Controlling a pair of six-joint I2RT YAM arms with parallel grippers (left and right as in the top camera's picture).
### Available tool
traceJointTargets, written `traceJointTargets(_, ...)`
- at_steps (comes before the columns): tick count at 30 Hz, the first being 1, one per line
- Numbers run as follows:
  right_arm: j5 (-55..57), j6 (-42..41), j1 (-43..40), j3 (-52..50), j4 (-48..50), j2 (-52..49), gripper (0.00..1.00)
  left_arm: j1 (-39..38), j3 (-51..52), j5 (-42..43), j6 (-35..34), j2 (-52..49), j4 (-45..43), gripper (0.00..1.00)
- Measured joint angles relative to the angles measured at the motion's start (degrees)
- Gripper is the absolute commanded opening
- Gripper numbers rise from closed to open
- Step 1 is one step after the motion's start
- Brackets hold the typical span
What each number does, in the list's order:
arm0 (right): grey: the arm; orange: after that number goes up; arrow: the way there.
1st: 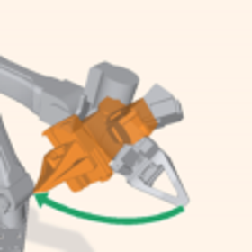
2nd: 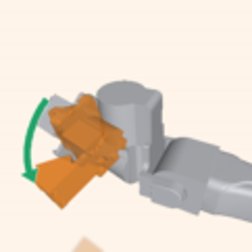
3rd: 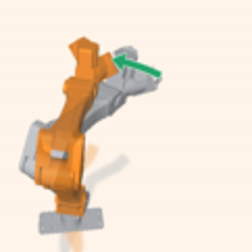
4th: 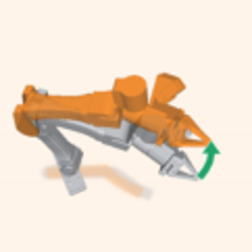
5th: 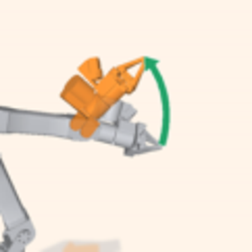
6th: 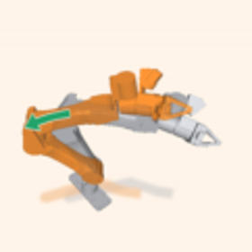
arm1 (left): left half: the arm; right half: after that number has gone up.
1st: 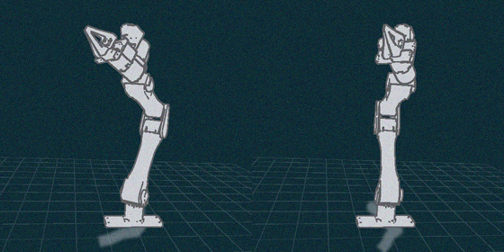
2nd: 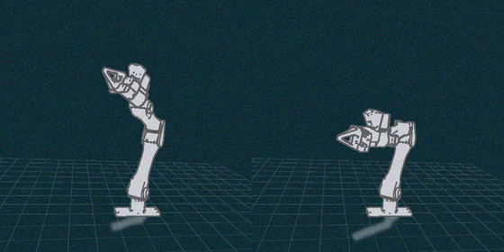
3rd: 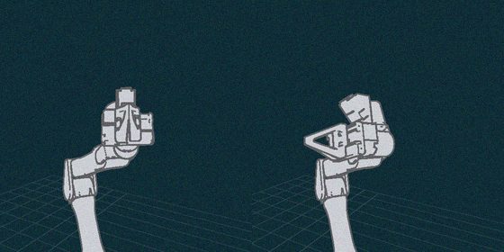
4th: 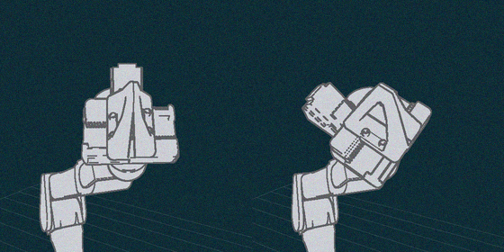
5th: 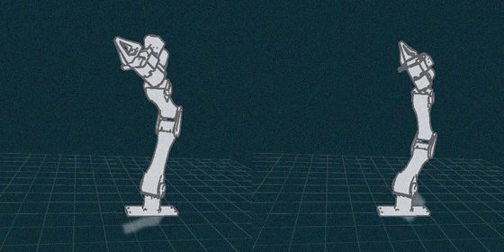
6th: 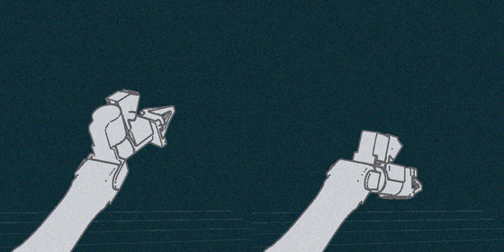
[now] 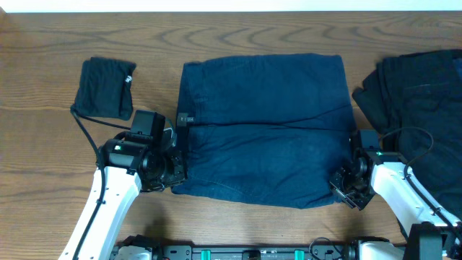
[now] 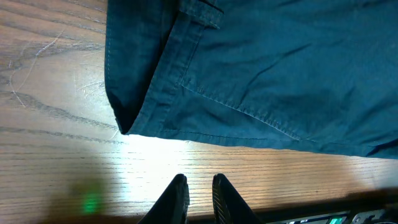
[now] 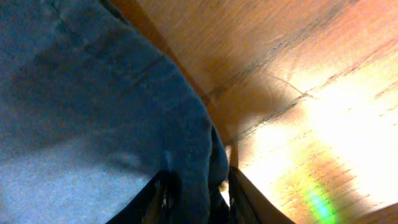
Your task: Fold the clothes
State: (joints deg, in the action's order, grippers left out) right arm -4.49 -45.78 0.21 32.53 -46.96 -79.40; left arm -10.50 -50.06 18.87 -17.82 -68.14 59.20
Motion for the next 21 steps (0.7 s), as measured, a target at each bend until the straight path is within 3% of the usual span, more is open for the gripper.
traceJointTargets(2,-0.24,0.7,0.0,0.04,0.07,0.0,0.39,0.0,0.0,0.0,0.0,-0.02,-0.02,0.17)
traceJointTargets(4,-0.74,1.2,0.0,0.15,0.13,-0.04,0.52,0.0,0.0,0.0,0.0,0.0,-0.02,0.17)
traceJointTargets(8,-2.45,1.92,0.0,0.37,0.13,-0.11,0.63,0.0,0.0,0.0,0.0,-0.02,-0.02,0.17)
traceJointTargets(13,-5.73,2.49,0.0,0.37,-1.2,-0.37,0.71,0.0,0.0,0.0,0.0,-0.02,-0.02,0.17)
traceJointTargets(21,-9.22,2.82,0.0,-1.01,-6.21,-1.46,0.75,0.0,0.0,0.0,0.0,-0.02,0.0,0.17)
